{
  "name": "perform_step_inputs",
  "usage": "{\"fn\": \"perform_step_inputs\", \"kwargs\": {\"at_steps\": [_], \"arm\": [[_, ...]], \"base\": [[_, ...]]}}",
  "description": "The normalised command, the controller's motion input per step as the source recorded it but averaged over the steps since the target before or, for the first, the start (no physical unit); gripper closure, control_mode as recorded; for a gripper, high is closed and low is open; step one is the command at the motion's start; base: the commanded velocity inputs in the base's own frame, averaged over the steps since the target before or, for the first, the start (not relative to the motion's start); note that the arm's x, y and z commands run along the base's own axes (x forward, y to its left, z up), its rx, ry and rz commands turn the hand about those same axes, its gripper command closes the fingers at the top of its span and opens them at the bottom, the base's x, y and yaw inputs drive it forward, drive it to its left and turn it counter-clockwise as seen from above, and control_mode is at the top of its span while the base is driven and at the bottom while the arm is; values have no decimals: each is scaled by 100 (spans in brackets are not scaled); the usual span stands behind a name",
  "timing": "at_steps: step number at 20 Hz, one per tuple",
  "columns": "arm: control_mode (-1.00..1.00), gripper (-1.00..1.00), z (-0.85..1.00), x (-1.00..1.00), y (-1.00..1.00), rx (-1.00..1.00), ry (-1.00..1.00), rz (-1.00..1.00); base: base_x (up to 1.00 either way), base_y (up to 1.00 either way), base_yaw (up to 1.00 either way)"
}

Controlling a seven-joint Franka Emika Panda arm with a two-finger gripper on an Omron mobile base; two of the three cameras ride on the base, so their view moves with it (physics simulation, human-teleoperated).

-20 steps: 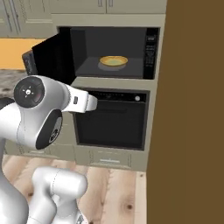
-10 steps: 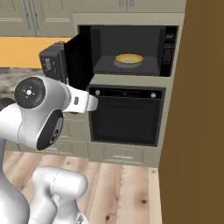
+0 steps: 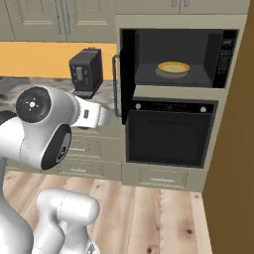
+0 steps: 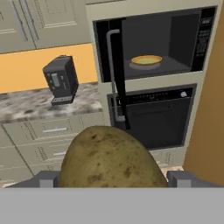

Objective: Retrieve the reheated potato from the microwave, then place the potato, cheese, and condiment on the cutting board.

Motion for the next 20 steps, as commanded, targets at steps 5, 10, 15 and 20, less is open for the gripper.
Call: {"fn": "perform_step_inputs", "kwargs": {"at_steps": [5, 10, 15, 20], "arm": [[100, 100, 0, 0, 0, 0, 0, 0], [100, 100, 0, 0, 0, 0, 0, 0], [100, 100, 0, 0, 0, 0, 0, 0], [100, 100, 0, 0, 0, 0, 0, 0]], "base": [[-3, 72, 0], [10, 77, 0], [46, 69, 0], [63, 59, 0]]}}
